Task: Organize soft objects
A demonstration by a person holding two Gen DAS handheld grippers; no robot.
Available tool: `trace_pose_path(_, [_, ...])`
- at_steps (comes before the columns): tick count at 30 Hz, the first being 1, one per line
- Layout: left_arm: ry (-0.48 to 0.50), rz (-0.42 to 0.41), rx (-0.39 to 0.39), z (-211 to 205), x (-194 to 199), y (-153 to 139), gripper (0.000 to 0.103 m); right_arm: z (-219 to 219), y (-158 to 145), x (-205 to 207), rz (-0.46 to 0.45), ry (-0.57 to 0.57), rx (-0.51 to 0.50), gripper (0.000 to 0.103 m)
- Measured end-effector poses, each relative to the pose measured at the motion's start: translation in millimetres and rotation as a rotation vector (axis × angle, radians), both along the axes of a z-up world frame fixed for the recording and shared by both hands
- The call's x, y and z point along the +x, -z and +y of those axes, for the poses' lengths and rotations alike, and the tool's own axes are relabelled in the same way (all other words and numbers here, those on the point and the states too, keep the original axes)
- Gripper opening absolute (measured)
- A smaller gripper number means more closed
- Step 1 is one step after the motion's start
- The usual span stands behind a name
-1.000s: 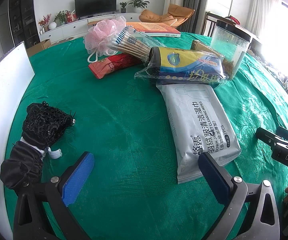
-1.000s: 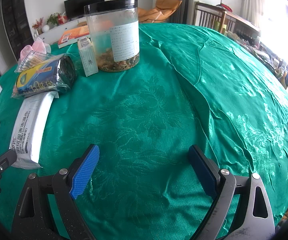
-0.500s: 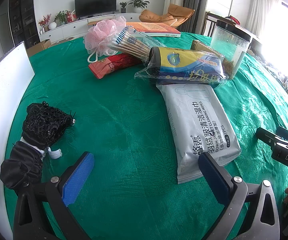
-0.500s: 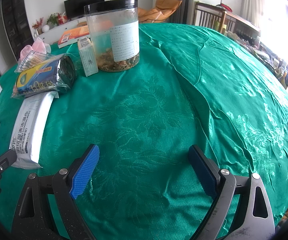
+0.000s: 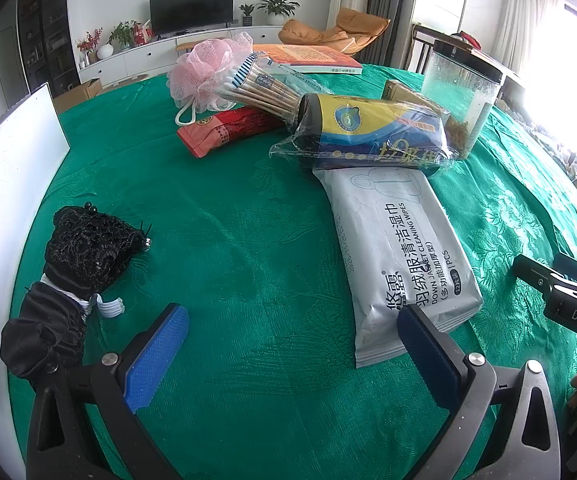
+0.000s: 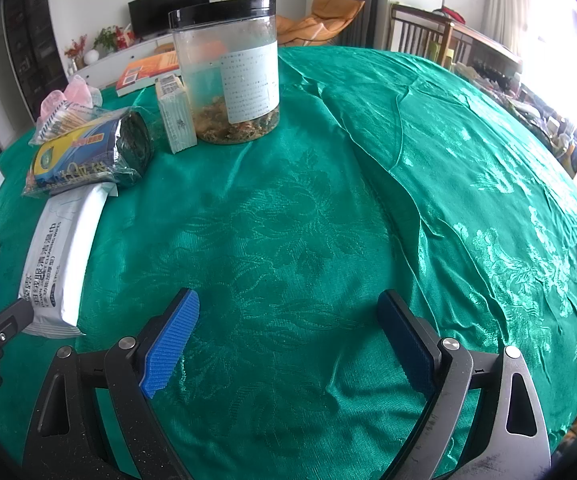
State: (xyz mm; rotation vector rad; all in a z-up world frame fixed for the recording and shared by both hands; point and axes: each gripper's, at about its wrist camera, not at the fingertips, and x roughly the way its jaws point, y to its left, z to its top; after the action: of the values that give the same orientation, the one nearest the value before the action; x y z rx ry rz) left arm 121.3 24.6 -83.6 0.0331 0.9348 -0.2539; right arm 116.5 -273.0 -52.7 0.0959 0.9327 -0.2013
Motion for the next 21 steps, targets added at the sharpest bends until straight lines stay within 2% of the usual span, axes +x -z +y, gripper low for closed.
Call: trace_pose_path(21, [0.0,0.0,0.0,-0.1,0.1,0.2,0.103,-2.6,-1.5,1.7,0.0,0.0,0.0,0.093])
